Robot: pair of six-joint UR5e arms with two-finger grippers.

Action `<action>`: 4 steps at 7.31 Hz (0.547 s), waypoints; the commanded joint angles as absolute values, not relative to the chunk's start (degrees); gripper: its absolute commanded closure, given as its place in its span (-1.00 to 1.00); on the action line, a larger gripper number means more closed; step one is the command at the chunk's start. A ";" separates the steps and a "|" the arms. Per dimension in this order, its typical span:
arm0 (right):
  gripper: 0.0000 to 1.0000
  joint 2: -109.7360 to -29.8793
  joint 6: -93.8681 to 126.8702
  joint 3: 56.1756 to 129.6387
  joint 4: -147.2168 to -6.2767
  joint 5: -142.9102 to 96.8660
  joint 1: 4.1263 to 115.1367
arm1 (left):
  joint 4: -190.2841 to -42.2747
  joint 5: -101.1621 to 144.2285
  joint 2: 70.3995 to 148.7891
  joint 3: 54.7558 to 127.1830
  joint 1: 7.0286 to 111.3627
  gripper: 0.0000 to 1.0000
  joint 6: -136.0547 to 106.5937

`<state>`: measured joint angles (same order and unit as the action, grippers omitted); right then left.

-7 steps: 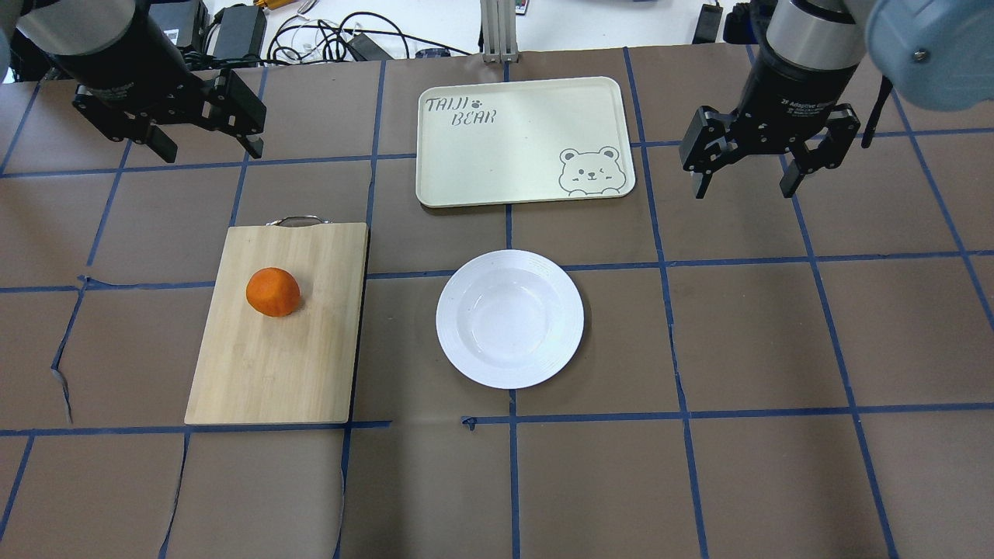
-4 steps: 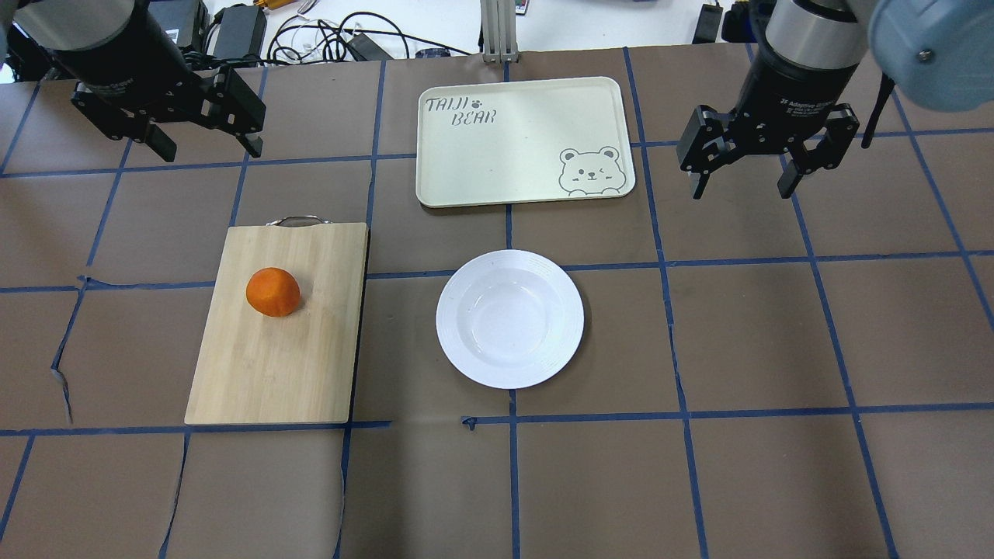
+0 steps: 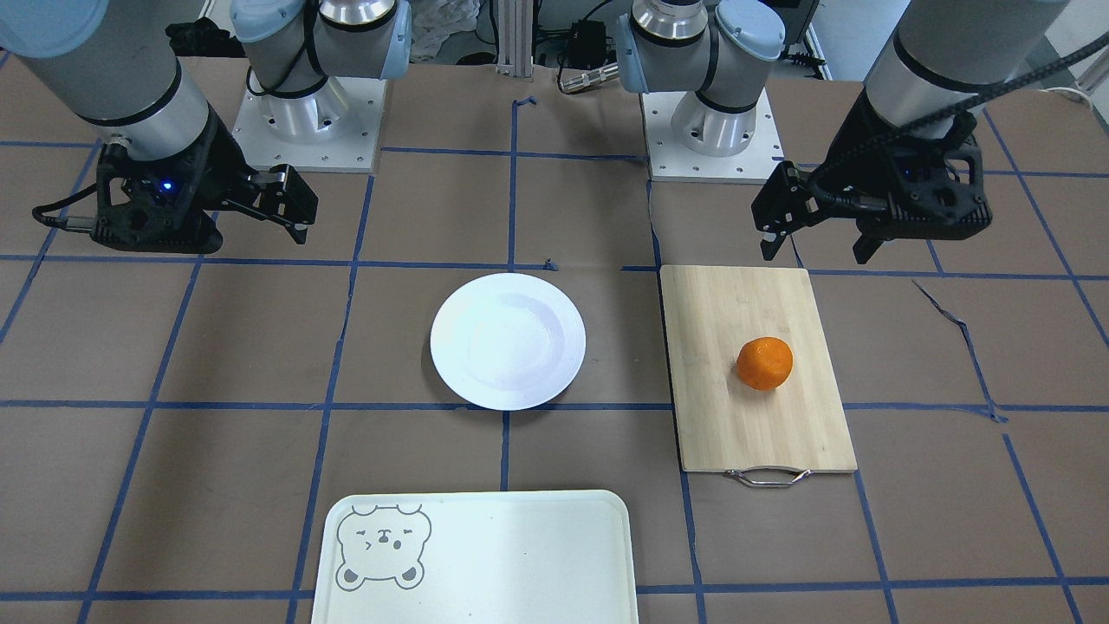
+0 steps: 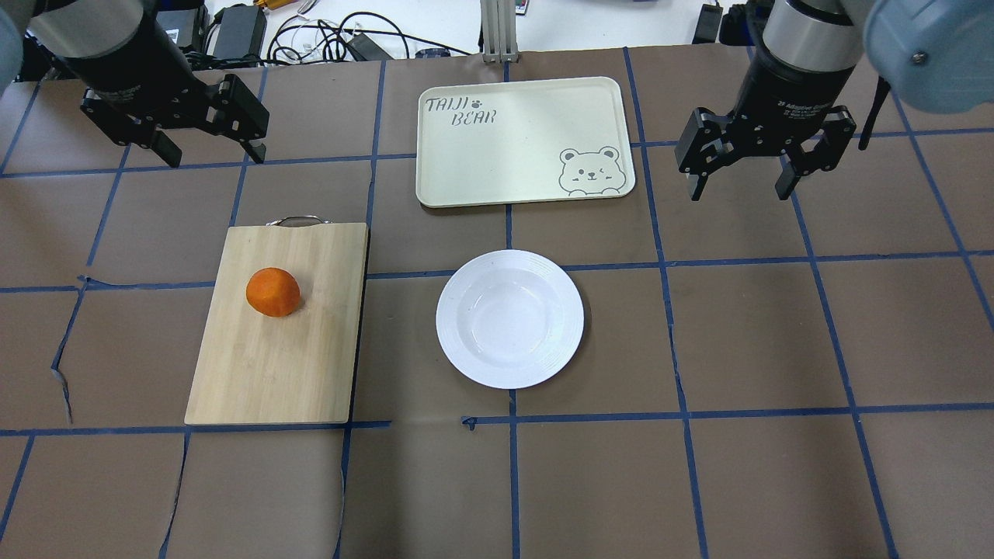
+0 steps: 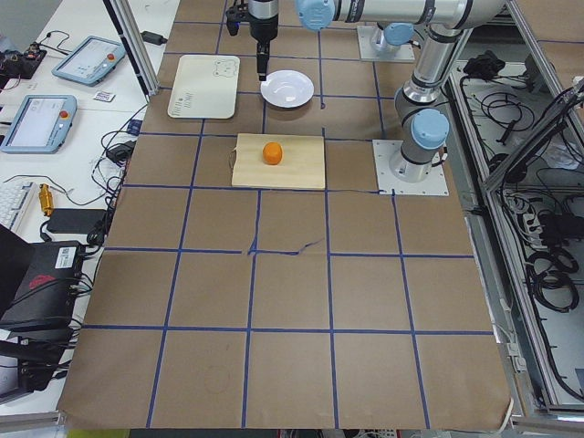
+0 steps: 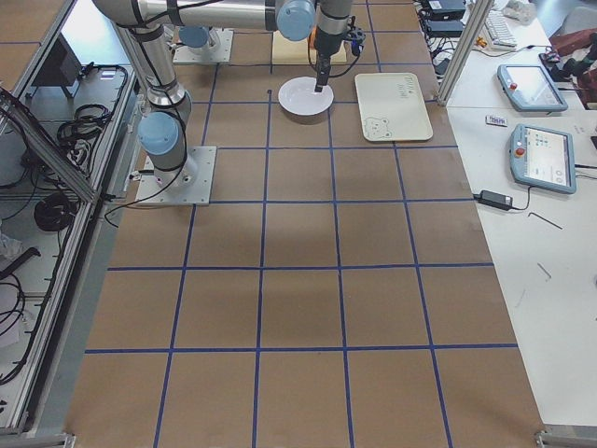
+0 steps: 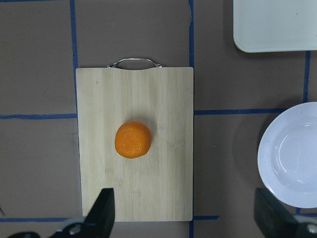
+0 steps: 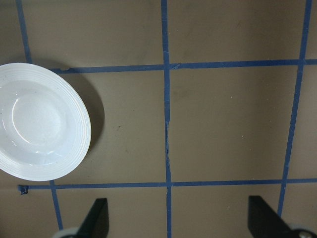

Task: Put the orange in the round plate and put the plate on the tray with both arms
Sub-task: 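Lower the left gripper onto the orange on the cutting board and grasp it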

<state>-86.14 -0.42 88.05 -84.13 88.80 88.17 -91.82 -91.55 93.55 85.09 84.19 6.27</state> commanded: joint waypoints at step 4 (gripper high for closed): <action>-1.00 -86.30 -0.61 88.59 -84.28 89.03 88.15 | -89.57 -95.71 106.24 90.25 80.69 -1.00 7.46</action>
<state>-85.98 -0.50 88.51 -84.02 88.93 88.15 -90.23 -95.52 103.40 88.31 82.05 6.81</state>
